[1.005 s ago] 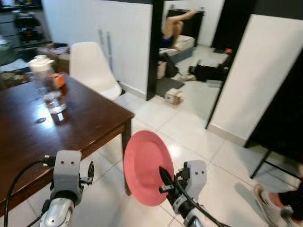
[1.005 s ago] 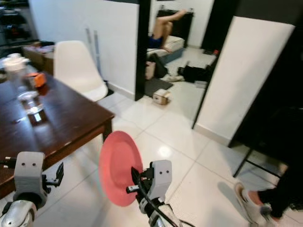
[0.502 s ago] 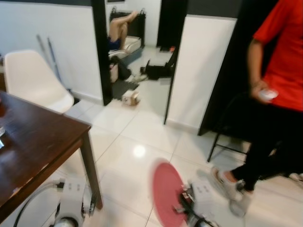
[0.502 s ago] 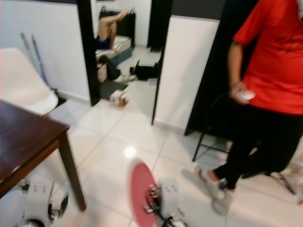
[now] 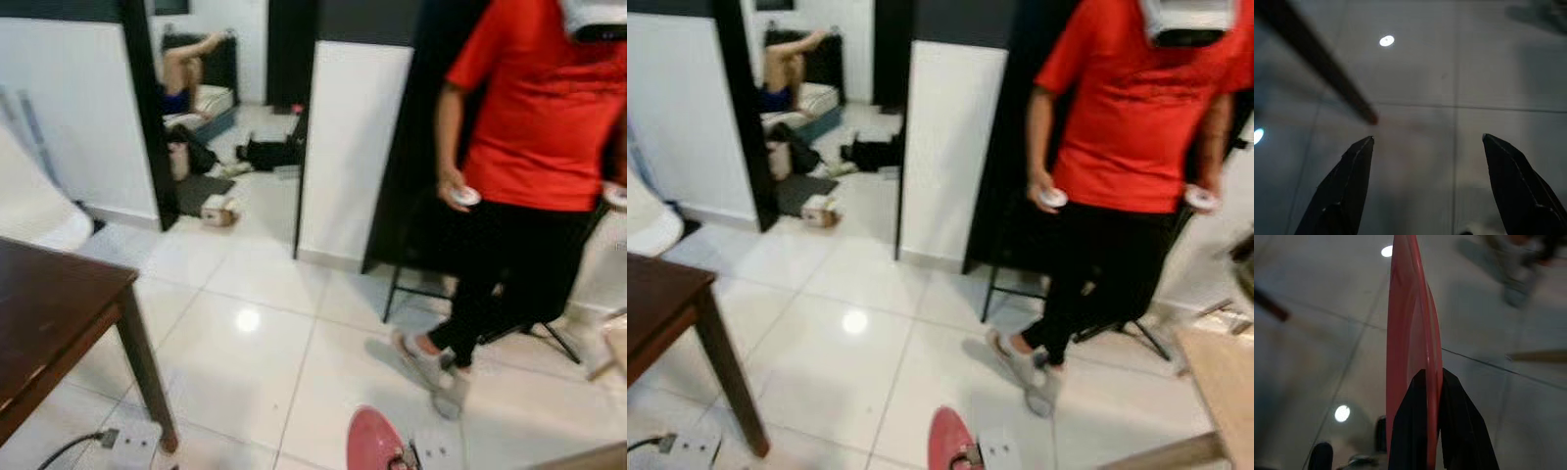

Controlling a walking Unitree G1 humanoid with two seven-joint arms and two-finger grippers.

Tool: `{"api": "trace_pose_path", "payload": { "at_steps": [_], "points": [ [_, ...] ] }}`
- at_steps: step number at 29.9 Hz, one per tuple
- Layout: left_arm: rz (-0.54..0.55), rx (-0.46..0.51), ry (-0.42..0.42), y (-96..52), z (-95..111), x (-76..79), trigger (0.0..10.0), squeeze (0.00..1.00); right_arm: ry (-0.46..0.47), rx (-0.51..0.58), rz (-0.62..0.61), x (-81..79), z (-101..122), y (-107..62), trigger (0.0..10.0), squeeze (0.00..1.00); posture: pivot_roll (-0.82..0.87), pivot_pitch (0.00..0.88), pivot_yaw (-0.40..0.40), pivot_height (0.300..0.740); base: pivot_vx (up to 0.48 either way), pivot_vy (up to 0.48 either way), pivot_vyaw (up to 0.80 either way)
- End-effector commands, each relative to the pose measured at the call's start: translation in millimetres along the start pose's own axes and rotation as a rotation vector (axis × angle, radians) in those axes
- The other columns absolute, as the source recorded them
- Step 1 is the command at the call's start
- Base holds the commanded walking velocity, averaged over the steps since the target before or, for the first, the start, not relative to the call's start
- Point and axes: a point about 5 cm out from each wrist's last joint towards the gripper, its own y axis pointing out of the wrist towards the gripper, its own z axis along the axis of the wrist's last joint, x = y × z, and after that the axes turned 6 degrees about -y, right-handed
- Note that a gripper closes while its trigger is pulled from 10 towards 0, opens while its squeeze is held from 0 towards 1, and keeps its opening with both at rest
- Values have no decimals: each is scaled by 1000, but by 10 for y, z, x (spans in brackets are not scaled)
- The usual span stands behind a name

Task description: Setting the table

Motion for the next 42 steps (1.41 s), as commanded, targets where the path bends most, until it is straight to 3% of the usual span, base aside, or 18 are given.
{"api": "trace_pose_path", "payload": {
  "at_steps": [1,42],
  "points": [
    [-1,-42,10,-35,-118,-27,10000,0,1,-16,1,-16,-72,-23,10000,0,70,77,23,740,0,0,-800],
    [8,-33,23,9,-167,-75,10000,0,-7,5,-4,-36,-96,9,10000,0,70,89,34,740,0,0,-39]
  ]
}}
